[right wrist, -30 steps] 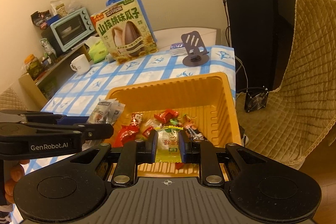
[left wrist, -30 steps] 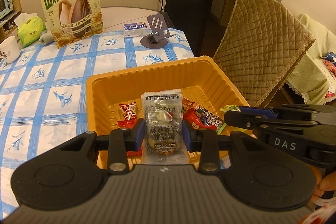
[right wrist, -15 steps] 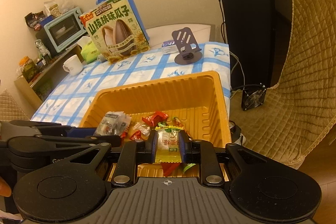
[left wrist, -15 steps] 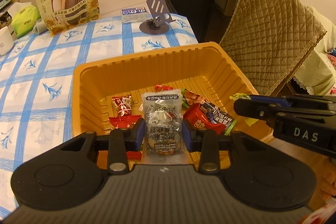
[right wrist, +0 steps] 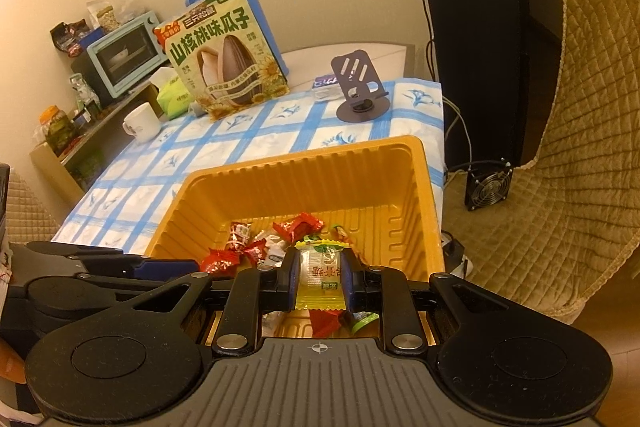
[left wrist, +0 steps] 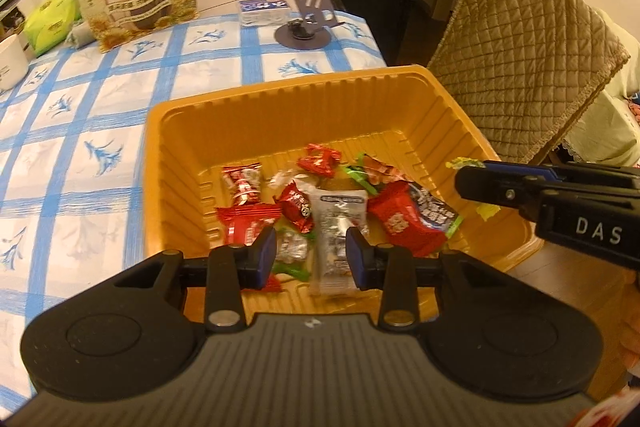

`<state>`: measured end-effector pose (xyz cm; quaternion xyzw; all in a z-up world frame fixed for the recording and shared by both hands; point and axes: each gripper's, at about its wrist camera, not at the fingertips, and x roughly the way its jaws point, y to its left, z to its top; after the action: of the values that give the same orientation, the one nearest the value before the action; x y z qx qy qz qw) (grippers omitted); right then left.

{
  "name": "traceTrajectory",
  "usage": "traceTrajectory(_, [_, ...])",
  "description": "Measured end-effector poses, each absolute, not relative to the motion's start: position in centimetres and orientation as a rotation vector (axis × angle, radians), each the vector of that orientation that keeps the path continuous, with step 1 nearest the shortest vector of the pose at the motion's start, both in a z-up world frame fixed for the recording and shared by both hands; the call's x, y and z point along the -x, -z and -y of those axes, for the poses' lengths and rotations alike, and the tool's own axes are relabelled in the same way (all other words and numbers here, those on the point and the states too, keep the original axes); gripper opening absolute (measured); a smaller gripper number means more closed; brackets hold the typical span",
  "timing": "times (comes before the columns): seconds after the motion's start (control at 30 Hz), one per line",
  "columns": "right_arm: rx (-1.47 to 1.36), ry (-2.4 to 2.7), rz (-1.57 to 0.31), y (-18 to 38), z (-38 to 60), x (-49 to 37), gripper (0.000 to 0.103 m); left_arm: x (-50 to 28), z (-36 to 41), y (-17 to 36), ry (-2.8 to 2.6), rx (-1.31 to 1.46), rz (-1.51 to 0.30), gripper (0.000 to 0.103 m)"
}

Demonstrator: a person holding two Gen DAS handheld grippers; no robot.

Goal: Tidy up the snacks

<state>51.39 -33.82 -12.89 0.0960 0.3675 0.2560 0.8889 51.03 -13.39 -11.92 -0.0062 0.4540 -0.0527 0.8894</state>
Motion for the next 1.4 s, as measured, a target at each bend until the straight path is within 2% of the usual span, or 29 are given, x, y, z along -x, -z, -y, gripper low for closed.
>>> traceTrajectory(0.67, [-0.121,-0.514,-0.762,13.8,32.1,-56.4,0.022,-52.0,9.7,9.8,0.005,0.045,-0.898,0.035])
traceTrajectory(1.07, [-0.122,-0.499,-0.750,14.4,32.5,-58.1,0.024,-51.4,9.6,9.5,0.007,0.055,-0.876,0.052])
traceTrajectory(1.13, [-0.122,-0.497,-0.760,14.4,32.6,-57.8,0.029,-51.0,9.7,9.5,0.009,0.057,-0.873,0.055])
traceTrajectory(1.2, [-0.134,-0.503,-0.752,14.1,32.7,-57.0,0.047,-50.7,9.8,9.4,0.010,0.062,-0.870,0.057])
traceTrajectory(1.27, [-0.136,-0.505,-0.741,13.9,32.8,-56.2,0.055,-50.3,9.8,9.3,0.005,0.064,-0.866,0.058])
traceTrajectory(1.4, [-0.144,-0.516,-0.755,13.4,33.1,-55.0,0.064,-49.8,9.8,8.9,-0.005,0.070,-0.857,0.060])
